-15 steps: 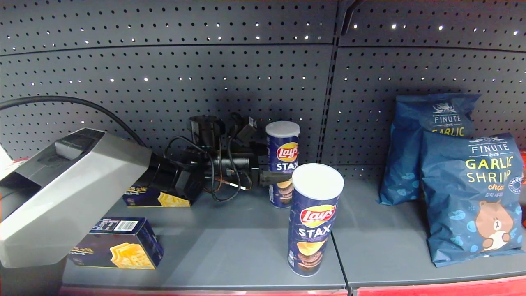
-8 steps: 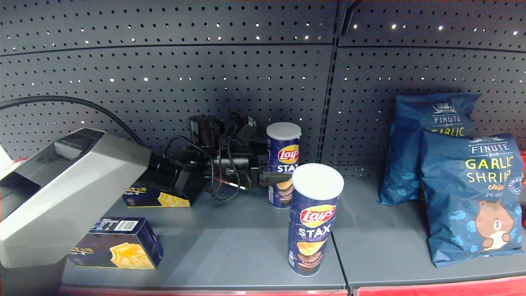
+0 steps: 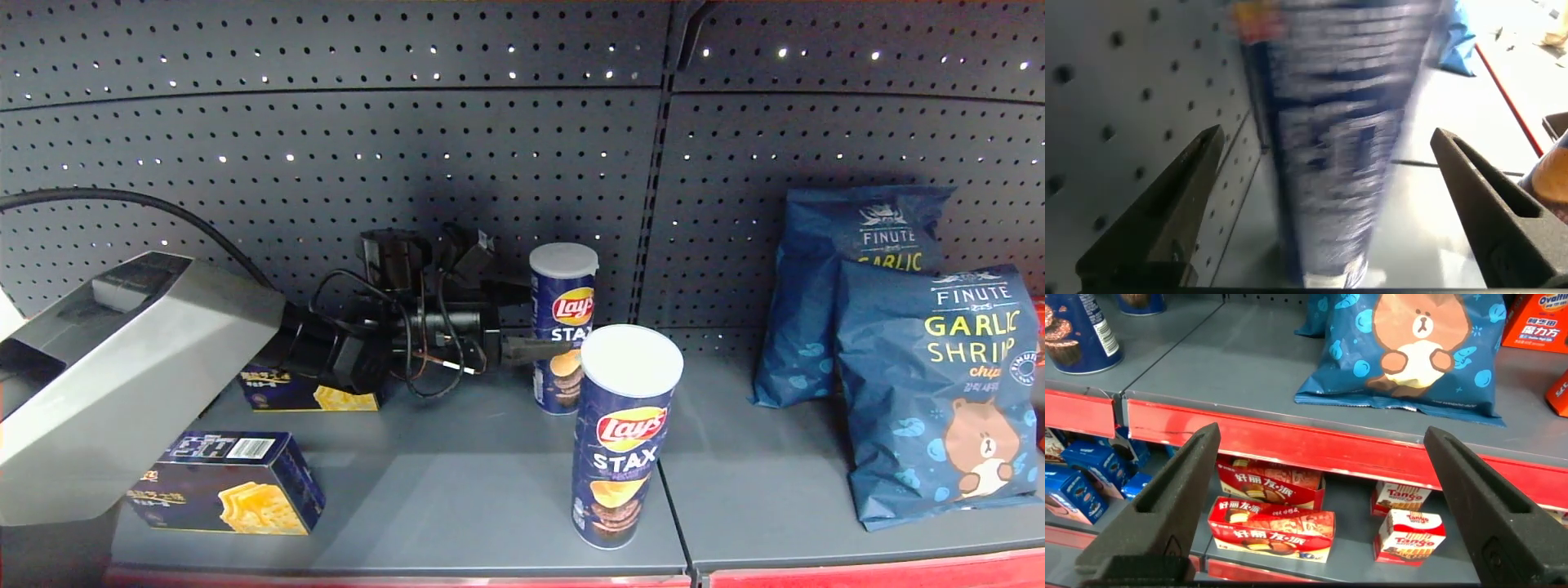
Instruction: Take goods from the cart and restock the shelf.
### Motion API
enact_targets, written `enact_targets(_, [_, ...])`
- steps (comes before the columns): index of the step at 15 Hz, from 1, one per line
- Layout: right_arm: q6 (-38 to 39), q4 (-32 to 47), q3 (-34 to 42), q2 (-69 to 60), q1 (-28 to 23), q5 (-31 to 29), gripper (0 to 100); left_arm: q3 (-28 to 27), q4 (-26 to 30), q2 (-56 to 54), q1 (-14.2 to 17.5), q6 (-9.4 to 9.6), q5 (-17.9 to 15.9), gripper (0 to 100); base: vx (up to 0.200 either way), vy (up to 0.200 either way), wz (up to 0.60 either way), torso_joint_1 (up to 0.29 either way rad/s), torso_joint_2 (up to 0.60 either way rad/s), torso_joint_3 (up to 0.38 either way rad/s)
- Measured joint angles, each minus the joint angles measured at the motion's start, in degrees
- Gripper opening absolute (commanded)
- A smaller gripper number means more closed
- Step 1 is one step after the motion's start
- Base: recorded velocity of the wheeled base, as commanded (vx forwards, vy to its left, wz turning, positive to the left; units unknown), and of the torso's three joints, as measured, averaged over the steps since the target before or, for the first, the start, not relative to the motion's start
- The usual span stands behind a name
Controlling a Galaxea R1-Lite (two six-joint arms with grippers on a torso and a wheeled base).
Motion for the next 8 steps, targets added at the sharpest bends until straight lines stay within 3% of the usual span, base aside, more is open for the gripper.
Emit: enact_targets(8, [-0.13, 0.00, 0.00, 0.00, 0.00, 0.00, 100, 0.24, -0.11, -0.26, 1.60, -0.01, 0.63, 100, 0.000, 0.000, 0.00, 0.000, 0.00, 0.000])
